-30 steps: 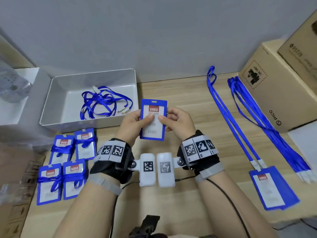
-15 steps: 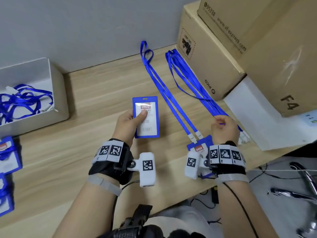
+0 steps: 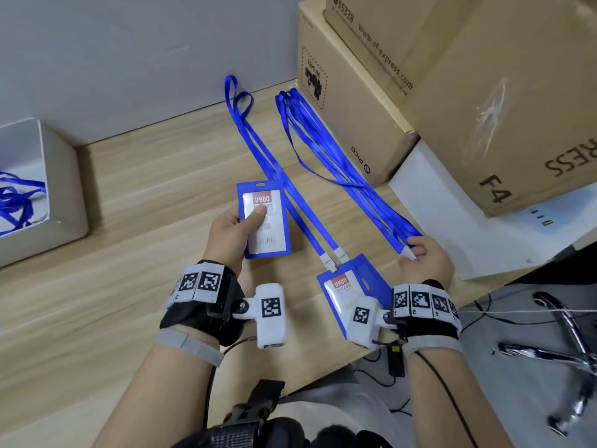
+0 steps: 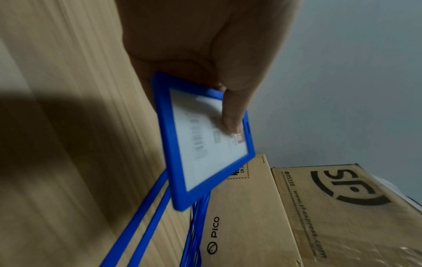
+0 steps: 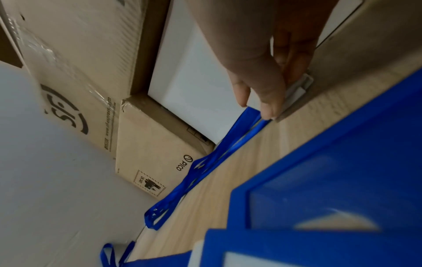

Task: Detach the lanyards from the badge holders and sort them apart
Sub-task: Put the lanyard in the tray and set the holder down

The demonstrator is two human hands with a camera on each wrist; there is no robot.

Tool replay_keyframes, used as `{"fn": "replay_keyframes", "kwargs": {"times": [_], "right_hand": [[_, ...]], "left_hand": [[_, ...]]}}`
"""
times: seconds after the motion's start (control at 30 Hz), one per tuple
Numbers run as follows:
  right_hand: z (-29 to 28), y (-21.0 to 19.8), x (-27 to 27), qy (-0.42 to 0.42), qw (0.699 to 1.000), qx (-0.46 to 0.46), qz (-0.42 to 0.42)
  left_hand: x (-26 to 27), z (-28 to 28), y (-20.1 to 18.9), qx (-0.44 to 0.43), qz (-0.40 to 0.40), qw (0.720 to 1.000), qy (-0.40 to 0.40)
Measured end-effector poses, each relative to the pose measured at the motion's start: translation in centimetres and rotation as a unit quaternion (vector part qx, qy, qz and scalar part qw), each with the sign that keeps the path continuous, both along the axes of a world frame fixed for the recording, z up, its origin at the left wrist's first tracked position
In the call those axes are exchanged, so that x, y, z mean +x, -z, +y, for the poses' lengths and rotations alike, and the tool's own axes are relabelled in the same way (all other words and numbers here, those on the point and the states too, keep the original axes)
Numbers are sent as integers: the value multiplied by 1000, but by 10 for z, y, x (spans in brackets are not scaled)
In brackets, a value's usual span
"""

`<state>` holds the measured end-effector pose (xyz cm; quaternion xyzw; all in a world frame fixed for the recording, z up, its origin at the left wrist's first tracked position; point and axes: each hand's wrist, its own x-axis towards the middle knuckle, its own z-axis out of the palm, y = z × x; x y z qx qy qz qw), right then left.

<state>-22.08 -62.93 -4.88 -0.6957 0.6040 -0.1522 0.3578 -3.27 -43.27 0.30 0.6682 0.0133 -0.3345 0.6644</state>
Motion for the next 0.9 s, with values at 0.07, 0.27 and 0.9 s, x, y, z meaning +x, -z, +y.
{"fn": "replay_keyframes", "kwargs": {"times": [0.07,0.27,0.9], "right_hand": [[-1,-5,0,17,999,13,-25],[7,-45,23,35,990,3,-140],[210,-149,177,-486,805,74,-331]], "left_hand": [[0,-2,-1,-2,-2,1000,3],[1,0,-6,-18,-5,999,-30],[48,156,-83,-93,-88,991,41]]}}
